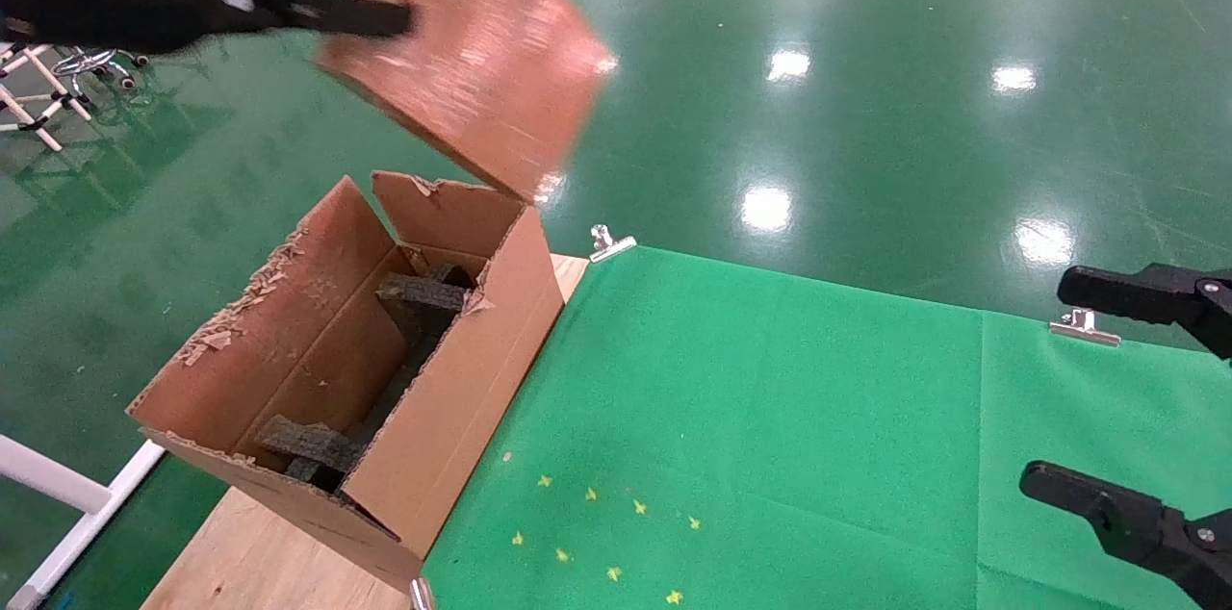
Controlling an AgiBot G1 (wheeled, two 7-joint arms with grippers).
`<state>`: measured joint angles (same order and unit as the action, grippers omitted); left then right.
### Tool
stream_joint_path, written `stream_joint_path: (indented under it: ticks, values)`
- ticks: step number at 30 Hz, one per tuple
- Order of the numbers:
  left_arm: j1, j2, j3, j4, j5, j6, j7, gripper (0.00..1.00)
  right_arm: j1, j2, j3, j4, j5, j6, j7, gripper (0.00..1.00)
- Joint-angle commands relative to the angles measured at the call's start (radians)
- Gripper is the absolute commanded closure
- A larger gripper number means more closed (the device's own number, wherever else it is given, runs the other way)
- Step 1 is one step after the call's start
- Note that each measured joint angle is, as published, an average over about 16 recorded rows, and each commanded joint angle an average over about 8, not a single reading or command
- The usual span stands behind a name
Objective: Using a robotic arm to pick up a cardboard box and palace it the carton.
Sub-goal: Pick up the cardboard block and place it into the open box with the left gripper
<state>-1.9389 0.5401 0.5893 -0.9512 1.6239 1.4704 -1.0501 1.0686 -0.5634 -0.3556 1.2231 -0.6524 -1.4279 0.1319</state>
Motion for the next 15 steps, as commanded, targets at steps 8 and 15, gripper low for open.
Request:
stream_joint_path:
  ticks: [8,15]
  values:
    - [-0.076,-0.066,0.023,0.272,0.135,-0.032,0.222,1.0,0.0,0.0,0.0,0.0,0.0,0.0,0.0,0.0]
    - [-0.049,-0.086,0.025,0.486,0.132,-0.061,0.402,1.0,0.0,0.0,0.0,0.0,0.0,0.0,0.0,0.0]
